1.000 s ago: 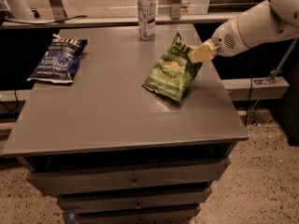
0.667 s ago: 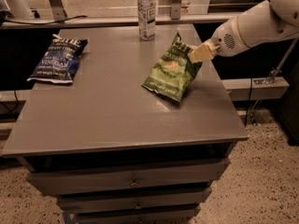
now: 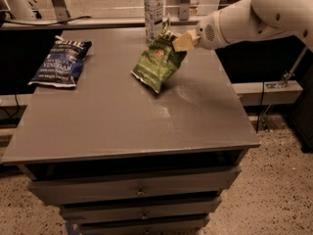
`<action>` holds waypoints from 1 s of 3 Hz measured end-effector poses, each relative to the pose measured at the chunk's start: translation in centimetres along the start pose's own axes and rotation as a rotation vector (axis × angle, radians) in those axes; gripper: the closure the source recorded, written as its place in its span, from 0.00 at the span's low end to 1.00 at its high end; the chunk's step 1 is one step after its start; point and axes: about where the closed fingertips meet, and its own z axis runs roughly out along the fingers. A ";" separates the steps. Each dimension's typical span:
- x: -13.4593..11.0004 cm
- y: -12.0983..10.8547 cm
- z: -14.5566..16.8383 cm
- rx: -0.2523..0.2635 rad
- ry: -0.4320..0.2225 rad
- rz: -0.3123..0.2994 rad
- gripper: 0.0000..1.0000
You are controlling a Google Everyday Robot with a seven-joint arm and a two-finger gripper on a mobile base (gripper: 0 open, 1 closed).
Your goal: Move green jalapeno chip bag near blue chip bag
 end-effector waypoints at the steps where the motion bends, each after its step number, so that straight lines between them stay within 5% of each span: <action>1: -3.8 1.5 3.7 0.041 -0.080 0.111 1.00; 3: -7.5 4.6 10.4 0.094 -0.147 0.283 1.00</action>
Offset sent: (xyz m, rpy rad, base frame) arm 0.0732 0.1384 0.0158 0.2514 0.0610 -0.3107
